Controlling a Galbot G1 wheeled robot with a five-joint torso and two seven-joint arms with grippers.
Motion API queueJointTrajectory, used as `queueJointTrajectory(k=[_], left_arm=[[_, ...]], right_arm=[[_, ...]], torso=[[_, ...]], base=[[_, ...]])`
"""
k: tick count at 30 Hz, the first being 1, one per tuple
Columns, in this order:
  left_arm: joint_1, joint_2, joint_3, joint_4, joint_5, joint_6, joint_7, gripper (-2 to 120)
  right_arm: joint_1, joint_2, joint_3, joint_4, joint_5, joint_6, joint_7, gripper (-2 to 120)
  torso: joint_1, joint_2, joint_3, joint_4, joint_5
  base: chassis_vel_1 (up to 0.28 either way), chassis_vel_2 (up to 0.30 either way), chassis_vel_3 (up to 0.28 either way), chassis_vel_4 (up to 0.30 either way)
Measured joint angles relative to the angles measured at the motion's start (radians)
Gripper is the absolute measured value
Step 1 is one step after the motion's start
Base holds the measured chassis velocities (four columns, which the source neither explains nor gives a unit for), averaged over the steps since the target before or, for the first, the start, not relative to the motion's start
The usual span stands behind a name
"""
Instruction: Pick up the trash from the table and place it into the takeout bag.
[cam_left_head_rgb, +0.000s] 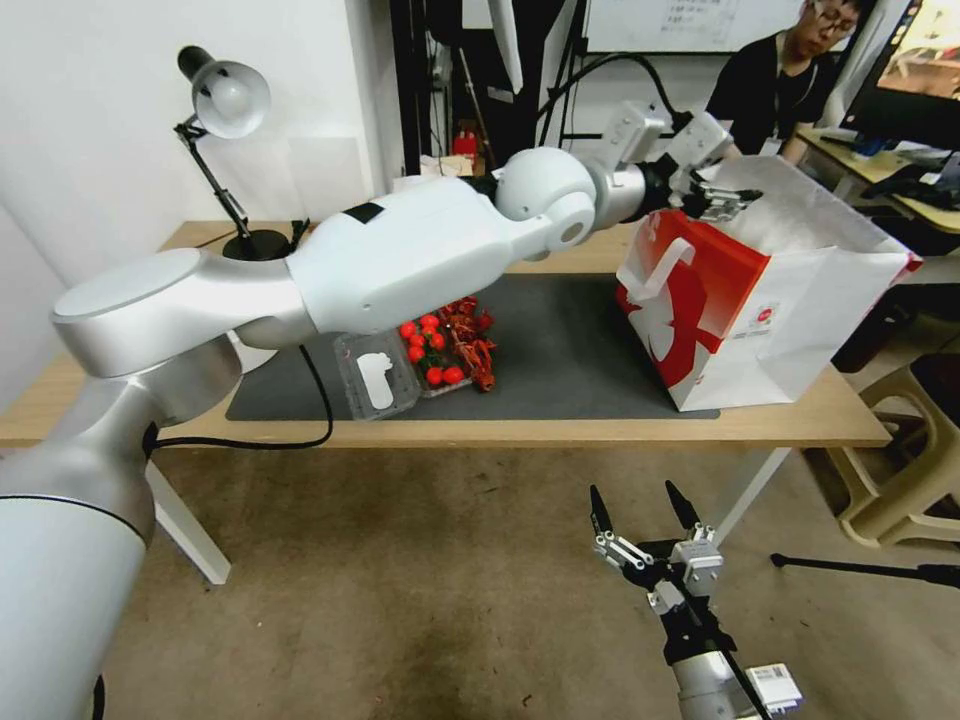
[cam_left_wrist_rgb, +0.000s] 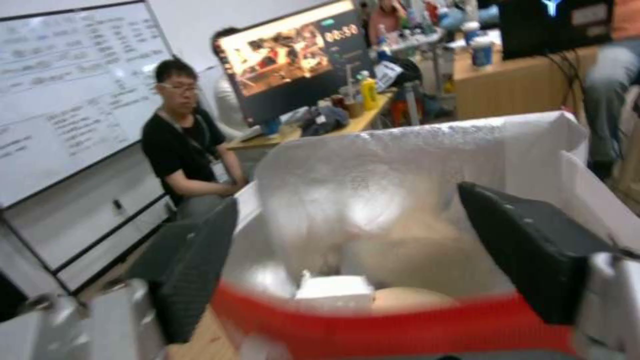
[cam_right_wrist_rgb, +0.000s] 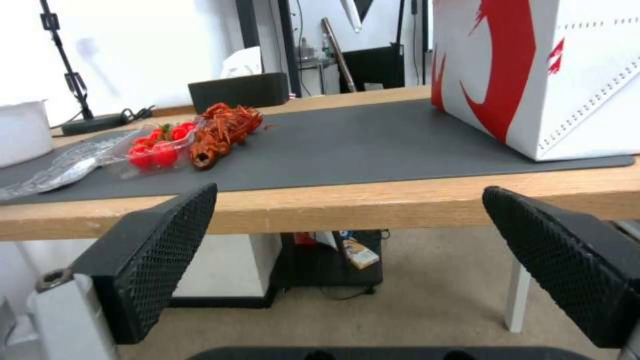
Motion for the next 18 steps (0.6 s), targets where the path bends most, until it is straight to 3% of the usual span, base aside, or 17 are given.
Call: queueJointTrajectory(k=[4,10,13,14,16,17,18], left_arm=[[0.022,0.043,-0.018,-0.042,-0.007,0.001,-0.031,99],[0.063,0.109,-0.057,-0.136,-0.016,0.002,-0.073,100],[0.136,0.213,-0.130,-0.255,-0.010,-0.001,-0.122,100],[0.136,0.213,-0.130,-0.255,-0.010,-0.001,-0.122,100],[0.254,0.308,-0.231,-0.347,0.061,-0.052,-0.233,100],[0.347,0.361,-0.289,-0.400,0.117,-0.135,-0.313,100],[0.347,0.361,-0.289,-0.400,0.117,-0.135,-0.313,100]], right_arm=[[0.002,0.002,-0.004,0.003,0.000,-0.003,0.000,100],[0.003,0.003,-0.007,0.005,-0.001,-0.005,-0.001,100],[0.001,0.004,-0.007,0.006,-0.003,-0.005,-0.001,100],[0.001,0.004,-0.007,0.006,-0.003,-0.005,-0.001,100],[-0.003,0.011,-0.006,0.011,-0.007,-0.004,-0.002,100],[-0.002,0.011,-0.009,0.011,-0.007,-0.004,-0.002,100],[-0.002,0.011,-0.009,0.011,-0.007,-0.004,-0.002,100]], torso=[[0.000,0.000,0.000,0.0001,0.0000],[0.000,0.000,0.000,-0.0001,-0.0002],[0.000,0.000,0.000,0.0007,-0.0003],[0.000,0.000,0.000,0.0007,-0.0003],[0.000,0.000,0.000,0.0002,-0.0007],[0.000,0.000,0.000,0.0003,-0.0003],[0.000,0.000,0.000,0.0003,-0.0003]], base=[[0.000,0.000,0.000,0.000],[0.000,0.000,0.000,0.000],[0.000,0.000,0.000,0.000],[0.000,0.000,0.000,0.000],[0.000,0.000,0.000,0.000],[0.000,0.000,0.000,0.000],[0.000,0.000,0.000,0.000]])
